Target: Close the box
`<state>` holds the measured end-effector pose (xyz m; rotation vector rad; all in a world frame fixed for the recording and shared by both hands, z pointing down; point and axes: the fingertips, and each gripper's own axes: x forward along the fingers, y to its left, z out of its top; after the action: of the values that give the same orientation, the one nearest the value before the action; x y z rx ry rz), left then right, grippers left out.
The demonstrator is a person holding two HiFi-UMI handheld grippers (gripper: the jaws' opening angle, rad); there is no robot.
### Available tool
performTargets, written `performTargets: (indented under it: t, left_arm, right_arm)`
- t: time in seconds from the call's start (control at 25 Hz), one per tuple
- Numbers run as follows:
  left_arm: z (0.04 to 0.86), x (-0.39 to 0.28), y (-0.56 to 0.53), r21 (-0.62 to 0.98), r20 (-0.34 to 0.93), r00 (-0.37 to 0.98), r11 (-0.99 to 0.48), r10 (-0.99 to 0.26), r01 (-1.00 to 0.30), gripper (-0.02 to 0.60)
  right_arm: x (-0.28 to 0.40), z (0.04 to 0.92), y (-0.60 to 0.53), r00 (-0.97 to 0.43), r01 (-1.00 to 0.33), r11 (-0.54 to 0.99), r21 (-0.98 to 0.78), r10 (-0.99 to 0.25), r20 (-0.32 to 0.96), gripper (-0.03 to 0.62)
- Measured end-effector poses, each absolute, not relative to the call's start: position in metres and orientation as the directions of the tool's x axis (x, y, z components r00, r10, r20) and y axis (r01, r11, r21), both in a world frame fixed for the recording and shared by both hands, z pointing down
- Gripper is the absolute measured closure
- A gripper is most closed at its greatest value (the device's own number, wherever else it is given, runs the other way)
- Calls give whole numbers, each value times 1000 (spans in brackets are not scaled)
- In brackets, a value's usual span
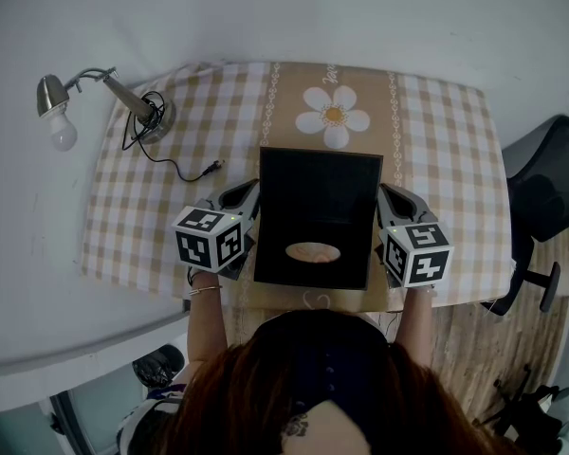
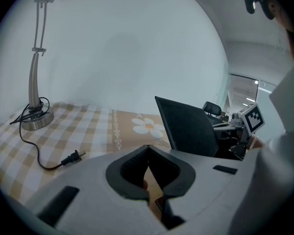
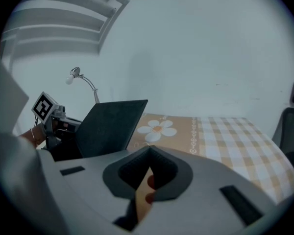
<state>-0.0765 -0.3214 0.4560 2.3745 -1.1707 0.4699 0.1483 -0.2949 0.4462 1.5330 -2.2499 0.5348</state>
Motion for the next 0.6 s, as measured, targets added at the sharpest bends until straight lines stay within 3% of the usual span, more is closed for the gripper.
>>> performTargets:
  t: [0.6]
  left_arm:
    - [439, -80, -307, 210, 453, 555, -522, -697, -827, 560]
  right_arm:
    - [149, 431, -279, -300, -952, 295, -85, -836, 460, 577]
